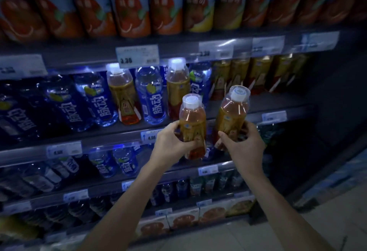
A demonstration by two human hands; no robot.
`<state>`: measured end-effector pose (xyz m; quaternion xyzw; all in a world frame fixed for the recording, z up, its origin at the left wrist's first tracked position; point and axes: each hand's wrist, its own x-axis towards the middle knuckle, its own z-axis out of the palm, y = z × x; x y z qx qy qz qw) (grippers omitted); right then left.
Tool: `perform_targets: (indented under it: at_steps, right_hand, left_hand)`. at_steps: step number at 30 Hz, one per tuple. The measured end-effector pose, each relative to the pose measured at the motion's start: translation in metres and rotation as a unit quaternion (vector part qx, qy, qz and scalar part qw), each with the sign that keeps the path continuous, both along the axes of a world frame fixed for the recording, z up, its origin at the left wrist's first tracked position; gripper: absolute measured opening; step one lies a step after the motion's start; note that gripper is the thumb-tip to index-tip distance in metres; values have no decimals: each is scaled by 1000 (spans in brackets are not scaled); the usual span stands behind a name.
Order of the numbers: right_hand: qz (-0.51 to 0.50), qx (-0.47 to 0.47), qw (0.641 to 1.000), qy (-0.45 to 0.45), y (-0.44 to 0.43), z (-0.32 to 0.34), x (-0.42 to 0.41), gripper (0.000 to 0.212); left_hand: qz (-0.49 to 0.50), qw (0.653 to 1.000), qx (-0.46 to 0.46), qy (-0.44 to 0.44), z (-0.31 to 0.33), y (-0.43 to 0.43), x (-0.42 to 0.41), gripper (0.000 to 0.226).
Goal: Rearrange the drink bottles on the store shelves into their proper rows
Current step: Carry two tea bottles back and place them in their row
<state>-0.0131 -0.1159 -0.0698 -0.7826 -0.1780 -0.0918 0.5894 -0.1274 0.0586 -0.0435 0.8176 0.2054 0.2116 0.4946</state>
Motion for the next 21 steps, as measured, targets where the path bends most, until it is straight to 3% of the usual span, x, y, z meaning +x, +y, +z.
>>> perform_targets:
  at_steps: [14,21]
  right_hand:
    - [-9,6,1000,-10,-60,50,118,48]
    - [-11,-9,1000,-11,-78,53,158,65]
  left_hand:
    - [71,996,-16,-59,35,-65,124,65]
    - [98,989,-39,-106,33,-89,164,62]
